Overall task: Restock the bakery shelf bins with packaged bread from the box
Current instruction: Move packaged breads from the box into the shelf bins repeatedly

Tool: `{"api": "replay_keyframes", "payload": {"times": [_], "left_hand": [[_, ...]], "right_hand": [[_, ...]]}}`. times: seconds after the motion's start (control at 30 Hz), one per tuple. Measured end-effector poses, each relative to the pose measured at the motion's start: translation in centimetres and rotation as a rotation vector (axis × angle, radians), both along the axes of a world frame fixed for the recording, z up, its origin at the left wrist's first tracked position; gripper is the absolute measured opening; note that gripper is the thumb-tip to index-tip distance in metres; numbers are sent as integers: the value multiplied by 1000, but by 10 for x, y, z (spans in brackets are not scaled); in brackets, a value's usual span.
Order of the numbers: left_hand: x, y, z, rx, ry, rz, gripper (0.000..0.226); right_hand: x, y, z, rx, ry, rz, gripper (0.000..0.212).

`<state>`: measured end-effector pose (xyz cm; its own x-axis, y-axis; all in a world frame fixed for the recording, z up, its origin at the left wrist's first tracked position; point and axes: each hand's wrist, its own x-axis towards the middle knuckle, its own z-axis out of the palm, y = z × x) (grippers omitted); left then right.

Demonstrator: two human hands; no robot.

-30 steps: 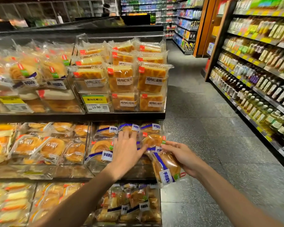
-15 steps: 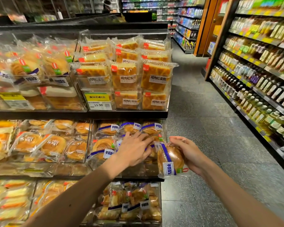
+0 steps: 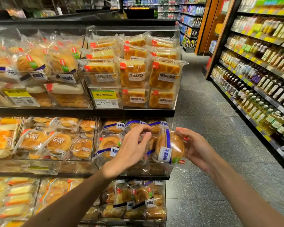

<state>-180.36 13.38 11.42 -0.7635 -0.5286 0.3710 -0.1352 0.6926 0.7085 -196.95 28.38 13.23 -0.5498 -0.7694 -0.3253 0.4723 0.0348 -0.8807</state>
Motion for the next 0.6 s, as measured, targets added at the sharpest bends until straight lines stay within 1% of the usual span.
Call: {"api": "replay_keyframes", "payload": {"times": [0.07,0.1,0.17,0.27,0.33,0.37,0.47,0.6], "left_hand": [[14,9,8,74,40,11,13],[22,15,10,89,34,22,13],[37,20,9,57,-24,48,29],[55,14,1,-131,-108,105,68],[66,2,-2,-173,-146,136,80],[71,-4,-2,-173,-158,150,80],[86,-25,-4,-149,-197,178,66],[97,-59,-5,-176,-286,243,54]], "right_hand": [[10,-11,2,-13,-15,-40,11],[15,-15,2,-18,-20,-56,11],[29,-28,2,-28,-19,-77,10],[57,-50,5,-55,-7,-108,12],[76,-65,7,-84,-4,-118,14],[85,-72,7,-86,6,-122,15],[102,-91,5,-51,84,-101,14],[115,-116,5,26,198,-47,14]]}}
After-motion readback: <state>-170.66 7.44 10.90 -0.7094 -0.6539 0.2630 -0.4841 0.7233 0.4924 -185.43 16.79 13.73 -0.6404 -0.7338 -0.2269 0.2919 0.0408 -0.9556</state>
